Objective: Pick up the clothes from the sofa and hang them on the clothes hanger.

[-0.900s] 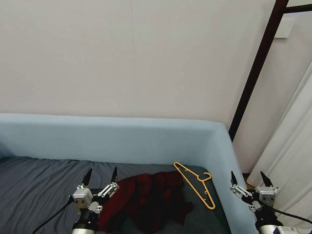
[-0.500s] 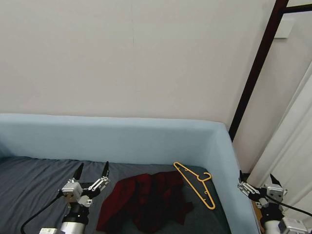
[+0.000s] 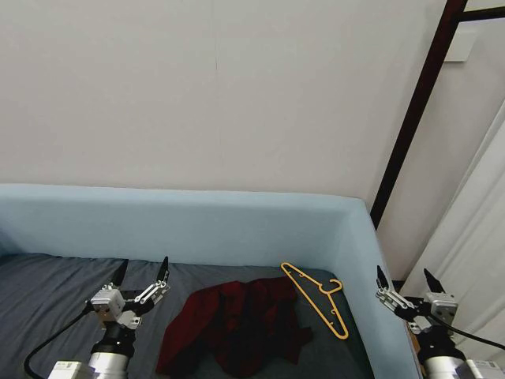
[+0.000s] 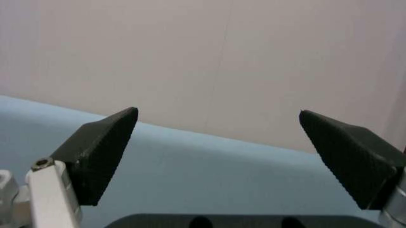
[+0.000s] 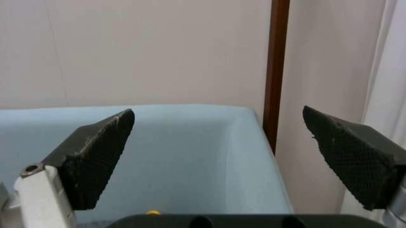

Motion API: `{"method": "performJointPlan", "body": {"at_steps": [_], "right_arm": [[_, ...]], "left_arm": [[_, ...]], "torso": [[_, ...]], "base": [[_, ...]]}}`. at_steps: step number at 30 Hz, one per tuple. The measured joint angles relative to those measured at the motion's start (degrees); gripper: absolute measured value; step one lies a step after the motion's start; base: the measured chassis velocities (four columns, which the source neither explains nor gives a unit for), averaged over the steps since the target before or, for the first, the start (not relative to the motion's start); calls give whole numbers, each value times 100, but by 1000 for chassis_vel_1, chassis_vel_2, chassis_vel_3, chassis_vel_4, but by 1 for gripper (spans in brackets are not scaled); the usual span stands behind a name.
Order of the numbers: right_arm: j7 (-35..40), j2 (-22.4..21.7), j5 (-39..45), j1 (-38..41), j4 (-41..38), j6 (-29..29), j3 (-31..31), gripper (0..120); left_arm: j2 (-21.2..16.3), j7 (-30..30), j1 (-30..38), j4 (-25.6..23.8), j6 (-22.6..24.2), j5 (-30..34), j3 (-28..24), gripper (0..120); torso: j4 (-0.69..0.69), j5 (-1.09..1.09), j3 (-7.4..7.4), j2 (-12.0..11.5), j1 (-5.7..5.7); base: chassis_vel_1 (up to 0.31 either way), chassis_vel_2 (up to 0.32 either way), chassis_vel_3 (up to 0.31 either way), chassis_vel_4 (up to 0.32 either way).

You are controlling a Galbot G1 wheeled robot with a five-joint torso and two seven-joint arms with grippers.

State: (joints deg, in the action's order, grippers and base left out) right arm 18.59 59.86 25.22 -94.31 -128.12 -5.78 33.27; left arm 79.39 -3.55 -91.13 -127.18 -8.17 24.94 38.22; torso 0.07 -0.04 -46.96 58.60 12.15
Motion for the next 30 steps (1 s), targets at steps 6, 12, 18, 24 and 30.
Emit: {"method": "performJointPlan", "body": {"at_steps": [6,12,18,24,30], "right_arm": [[-80,-90,190,-29,17,-7,-31,100],[-92,-309,464,120,-53,64,-31,100],[-430,-685,660,456,165,155,-173,100],[-488,-1137,1814,1045,281,741,-739,100],[726,-1128,4385,1982,267,1990,-1734,100]], "left_arm": [[35,-6,-47,-18,-25,-66,-88,100],[47,-50,-174,-138,-62,-125,-28,100],[67,-97,-460,-86,-449,-314,245,100],[68,-309,-656,-141,-822,-482,733,100],[64,-403,-723,-161,-977,-522,1208,100]], "torso": [[0,0,0,0,0],[1,0,0,0,0],[0,0,0,0,0],[0,-1,0,0,0],[1,-1,0,0,0]], "base": [[0,0,0,0],[0,0,0,0],[0,0,0,0],[0,0,0,0],[0,0,0,0]]}}
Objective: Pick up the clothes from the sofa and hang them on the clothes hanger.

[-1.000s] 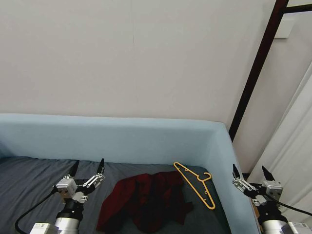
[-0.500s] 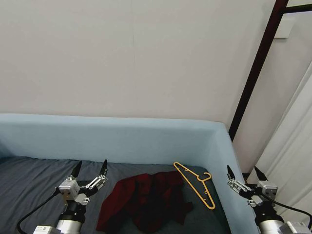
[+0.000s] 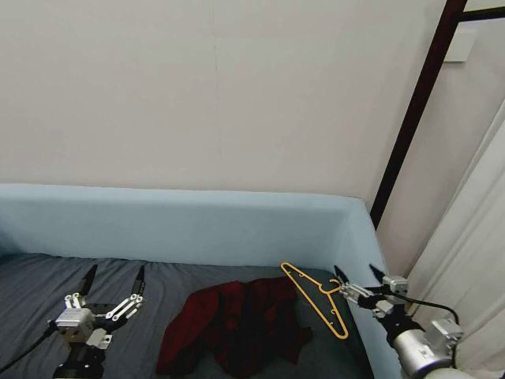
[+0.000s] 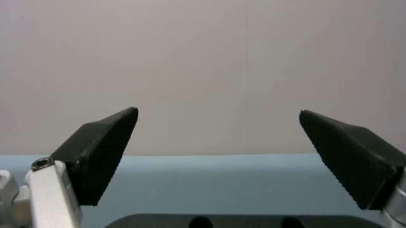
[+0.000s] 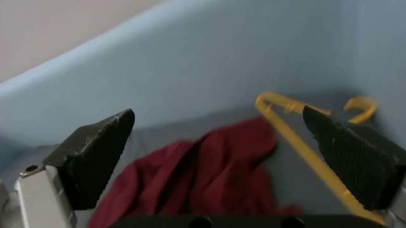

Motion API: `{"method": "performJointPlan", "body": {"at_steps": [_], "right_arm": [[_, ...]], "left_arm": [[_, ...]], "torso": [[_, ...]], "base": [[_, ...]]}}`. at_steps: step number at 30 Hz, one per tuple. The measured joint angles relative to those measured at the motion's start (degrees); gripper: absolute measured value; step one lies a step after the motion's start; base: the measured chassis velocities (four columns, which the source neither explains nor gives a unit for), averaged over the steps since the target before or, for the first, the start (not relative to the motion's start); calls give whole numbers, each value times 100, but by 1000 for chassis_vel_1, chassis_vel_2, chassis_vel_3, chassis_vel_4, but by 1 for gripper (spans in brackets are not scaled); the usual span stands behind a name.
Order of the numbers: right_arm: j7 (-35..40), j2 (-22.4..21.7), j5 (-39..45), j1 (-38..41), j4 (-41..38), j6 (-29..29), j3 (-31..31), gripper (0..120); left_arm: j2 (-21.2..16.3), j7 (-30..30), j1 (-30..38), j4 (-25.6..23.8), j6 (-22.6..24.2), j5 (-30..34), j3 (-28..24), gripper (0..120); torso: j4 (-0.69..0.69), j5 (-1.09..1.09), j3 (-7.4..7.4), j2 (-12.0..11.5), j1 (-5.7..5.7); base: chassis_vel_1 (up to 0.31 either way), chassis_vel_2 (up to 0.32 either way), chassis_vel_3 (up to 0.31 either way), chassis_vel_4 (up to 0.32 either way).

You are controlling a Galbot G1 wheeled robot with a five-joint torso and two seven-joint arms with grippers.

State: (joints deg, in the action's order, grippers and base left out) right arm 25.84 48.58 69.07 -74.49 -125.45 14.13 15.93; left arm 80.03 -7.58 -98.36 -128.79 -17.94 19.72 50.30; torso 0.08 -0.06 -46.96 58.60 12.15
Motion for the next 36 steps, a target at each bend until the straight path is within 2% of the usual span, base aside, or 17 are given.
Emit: {"method": "performJointPlan", "body": {"at_steps": [1,3,6,7,11,14,20,24,27,31,36], "right_arm": [[0,0,0,0,0,0,0,100],[168,240,699,523,337,166,-454,100],[150,547,857,996,831,162,-845,100],[150,547,857,996,831,162,-845,100],[114,1151,733,1614,1784,131,-1448,100],[129,1397,651,1767,2104,143,-1611,100],[432,1989,468,1951,2865,560,-1703,100],[384,2305,134,1981,3387,616,-1698,100],[123,2625,-126,2050,3914,477,-1658,100],[-90,2912,-211,2096,4217,289,-1627,100],[-265,3172,-205,2091,4392,158,-1633,100]], "left_arm": [[0,0,0,0,0,0,0,100],[53,0,-21,-41,-49,-13,126,100],[129,-15,-50,-70,-136,-76,236,100],[129,-15,-50,-70,-136,-76,236,100],[160,-143,-108,176,-290,-181,537,100],[112,-175,-164,261,-303,-114,648,100],[78,-201,-236,282,-333,-18,893,100],[125,-207,-259,242,-374,25,1100,100],[106,-210,-277,348,-444,26,1423,100],[13,-207,-275,571,-454,89,1728,100],[-12,-207,-269,702,-466,111,1855,100]], "torso": [[0,0,0,0,0],[-1,0,0,0,0],[0,-1,0,0,0],[0,-1,0,0,0],[-2,-1,0,-1,1],[-1,-1,-1,0,0],[0,-1,0,-1,0],[0,0,0,-1,0],[0,-1,0,-1,0],[-1,0,0,0,0],[-1,-1,0,0,0]], "base": [[0,0,0,0],[0,0,0,0],[0,0,0,0],[0,0,0,0],[0,0,0,0],[0,0,0,0],[0,0,0,0],[0,0,0,0],[0,0,0,0],[0,0,0,0],[0,0,0,0]]}}
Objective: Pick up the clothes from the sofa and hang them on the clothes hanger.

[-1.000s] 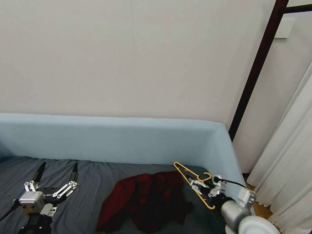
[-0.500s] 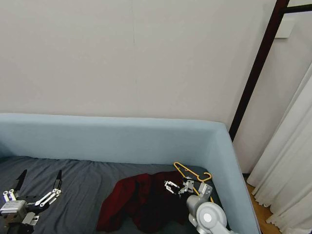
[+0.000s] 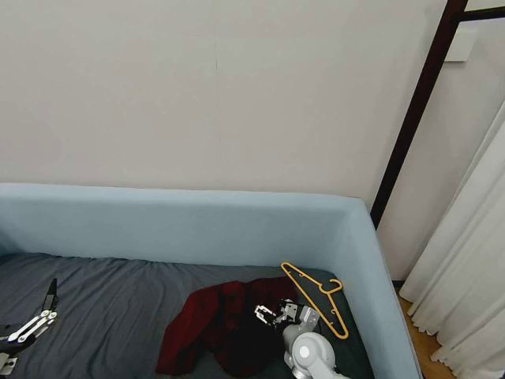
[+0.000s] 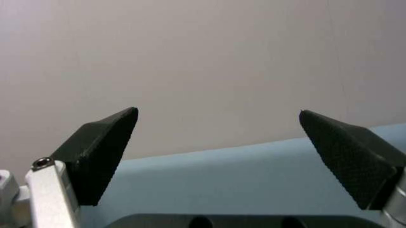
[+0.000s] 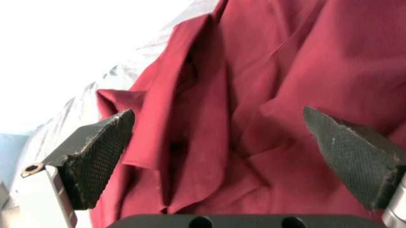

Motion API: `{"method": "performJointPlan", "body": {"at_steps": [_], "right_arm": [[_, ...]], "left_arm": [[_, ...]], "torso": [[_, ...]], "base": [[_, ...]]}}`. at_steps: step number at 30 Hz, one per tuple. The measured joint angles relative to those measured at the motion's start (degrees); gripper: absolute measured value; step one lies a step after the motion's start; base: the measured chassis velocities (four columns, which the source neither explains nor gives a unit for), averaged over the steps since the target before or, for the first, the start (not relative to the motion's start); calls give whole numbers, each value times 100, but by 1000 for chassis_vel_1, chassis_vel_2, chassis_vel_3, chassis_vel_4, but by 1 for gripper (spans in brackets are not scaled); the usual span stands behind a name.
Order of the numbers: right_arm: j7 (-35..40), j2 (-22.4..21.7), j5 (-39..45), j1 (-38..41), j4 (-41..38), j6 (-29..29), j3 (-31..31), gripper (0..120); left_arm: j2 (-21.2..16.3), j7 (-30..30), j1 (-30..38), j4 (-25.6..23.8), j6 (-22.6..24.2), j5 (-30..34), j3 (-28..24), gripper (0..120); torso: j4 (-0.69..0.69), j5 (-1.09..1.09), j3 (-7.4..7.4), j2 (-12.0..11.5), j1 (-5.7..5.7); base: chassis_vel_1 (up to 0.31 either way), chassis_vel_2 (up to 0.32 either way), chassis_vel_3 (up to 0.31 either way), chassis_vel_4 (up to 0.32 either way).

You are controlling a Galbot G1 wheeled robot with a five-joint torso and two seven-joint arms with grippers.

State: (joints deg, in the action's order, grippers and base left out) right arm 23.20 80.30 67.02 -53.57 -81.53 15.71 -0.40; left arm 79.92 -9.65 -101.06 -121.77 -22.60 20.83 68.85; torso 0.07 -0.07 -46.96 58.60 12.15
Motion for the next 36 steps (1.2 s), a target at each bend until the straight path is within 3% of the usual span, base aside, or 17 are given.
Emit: {"method": "performJointPlan", "body": {"at_steps": [12,36], "right_arm": [[-257,531,-250,-132,346,-143,-278,98],[-774,308,-1110,-120,574,-609,-479,11]], "left_arm": [[91,-9,-35,-106,-25,82,-5,100],[206,52,15,-323,206,315,-479,100]], "torso": [[0,2,0,0,0],[0,3,0,0,0]], "base": [[0,0,0,0],[0,0,0,0]]}}
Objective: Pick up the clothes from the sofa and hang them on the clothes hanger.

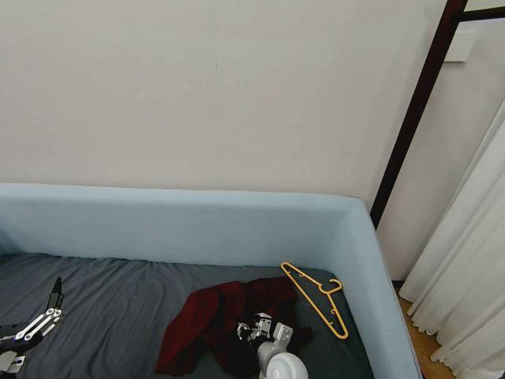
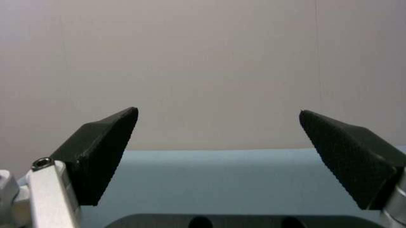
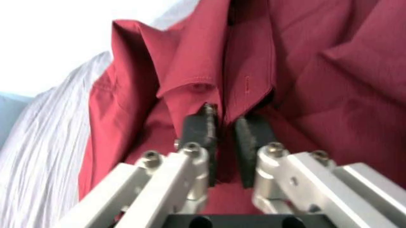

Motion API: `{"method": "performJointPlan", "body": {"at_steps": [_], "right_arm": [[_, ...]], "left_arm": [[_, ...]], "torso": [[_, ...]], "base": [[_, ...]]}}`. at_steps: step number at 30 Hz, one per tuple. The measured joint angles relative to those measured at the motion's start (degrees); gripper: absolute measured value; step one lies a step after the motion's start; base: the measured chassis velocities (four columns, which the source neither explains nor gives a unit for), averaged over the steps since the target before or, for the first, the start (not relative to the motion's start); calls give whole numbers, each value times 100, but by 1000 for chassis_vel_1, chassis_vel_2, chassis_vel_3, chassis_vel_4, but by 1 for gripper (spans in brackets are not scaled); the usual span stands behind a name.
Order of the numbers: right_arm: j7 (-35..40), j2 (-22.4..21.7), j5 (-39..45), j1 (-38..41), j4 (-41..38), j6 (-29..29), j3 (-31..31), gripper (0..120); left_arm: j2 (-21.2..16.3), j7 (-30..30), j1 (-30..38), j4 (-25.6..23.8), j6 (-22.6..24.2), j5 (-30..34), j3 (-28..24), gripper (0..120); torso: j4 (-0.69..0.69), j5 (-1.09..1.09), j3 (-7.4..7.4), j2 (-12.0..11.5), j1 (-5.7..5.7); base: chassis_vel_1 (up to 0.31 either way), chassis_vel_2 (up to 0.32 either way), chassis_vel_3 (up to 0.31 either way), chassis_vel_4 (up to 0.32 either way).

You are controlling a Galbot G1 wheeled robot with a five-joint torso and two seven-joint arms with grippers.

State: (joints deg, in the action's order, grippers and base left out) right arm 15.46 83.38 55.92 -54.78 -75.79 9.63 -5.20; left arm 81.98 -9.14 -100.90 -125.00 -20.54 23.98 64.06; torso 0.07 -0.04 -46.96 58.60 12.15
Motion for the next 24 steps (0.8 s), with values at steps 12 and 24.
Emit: {"method": "performJointPlan", "body": {"at_steps": [12,24], "right_arm": [[-820,-667,-274,-127,-995,-1426,-83,0],[-1272,-2794,449,1097,-3532,-1786,273,0]], "left_arm": [[0,10,183,237,-100,-131,-254,100],[75,18,526,438,-213,-221,-726,100]], "torso": [[0,1,0,0,0],[1,0,0,0,0]], "base": [[0,0,0,0],[0,0,0,0]]}}
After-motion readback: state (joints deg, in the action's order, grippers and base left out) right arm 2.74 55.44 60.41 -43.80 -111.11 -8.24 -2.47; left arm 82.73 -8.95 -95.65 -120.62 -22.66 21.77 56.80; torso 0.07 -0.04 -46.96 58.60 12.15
